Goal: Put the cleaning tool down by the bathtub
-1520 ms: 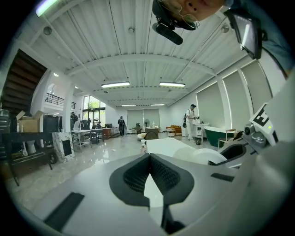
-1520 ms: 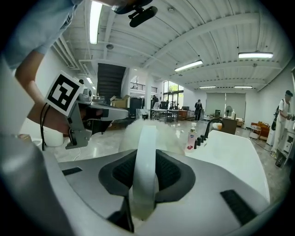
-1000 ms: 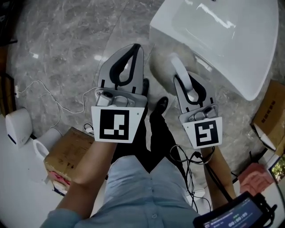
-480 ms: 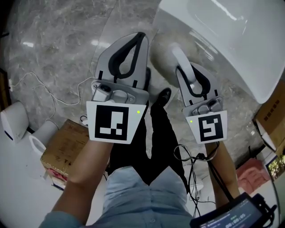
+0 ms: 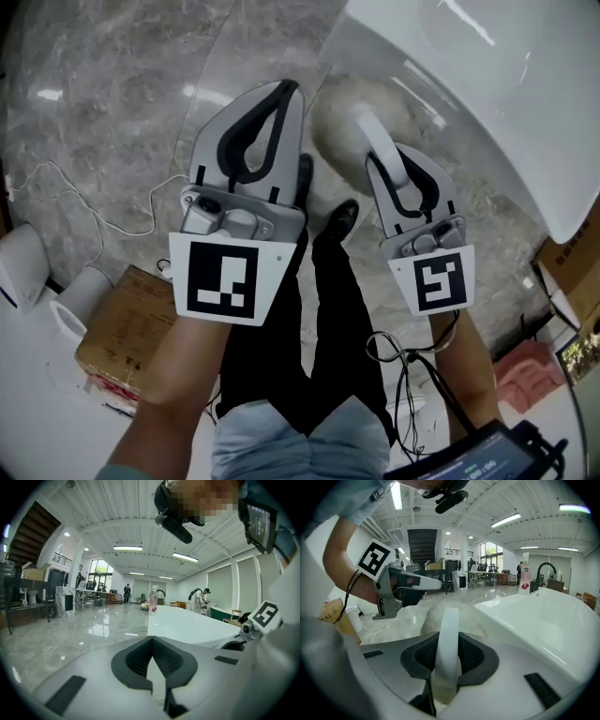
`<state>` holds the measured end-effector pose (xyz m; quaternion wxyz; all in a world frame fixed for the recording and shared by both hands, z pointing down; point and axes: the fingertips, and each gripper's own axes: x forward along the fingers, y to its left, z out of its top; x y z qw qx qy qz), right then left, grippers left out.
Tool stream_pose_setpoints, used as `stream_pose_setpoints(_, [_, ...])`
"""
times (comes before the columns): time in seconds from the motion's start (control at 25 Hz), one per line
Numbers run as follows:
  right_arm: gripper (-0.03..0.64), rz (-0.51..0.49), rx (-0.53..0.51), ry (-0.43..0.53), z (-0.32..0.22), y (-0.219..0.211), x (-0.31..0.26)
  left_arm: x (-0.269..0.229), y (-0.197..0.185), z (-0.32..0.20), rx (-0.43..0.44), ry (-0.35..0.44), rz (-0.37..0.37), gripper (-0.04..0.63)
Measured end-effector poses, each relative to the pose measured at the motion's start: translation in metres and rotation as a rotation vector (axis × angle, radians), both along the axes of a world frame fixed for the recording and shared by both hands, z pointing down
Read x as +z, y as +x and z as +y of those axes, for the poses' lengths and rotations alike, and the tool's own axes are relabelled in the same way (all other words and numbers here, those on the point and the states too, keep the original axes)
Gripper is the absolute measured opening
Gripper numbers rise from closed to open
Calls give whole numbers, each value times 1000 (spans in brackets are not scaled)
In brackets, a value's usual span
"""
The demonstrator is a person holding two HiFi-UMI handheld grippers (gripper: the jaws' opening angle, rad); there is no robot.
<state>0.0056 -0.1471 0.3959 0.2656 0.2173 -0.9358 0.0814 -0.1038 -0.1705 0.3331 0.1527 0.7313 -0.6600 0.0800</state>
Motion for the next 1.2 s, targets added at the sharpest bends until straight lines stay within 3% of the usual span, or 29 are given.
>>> stream_pose_setpoints(1.2, [101, 67, -166, -14, -34, -16, 197, 182, -23, -20, -7, -40, -22, 14])
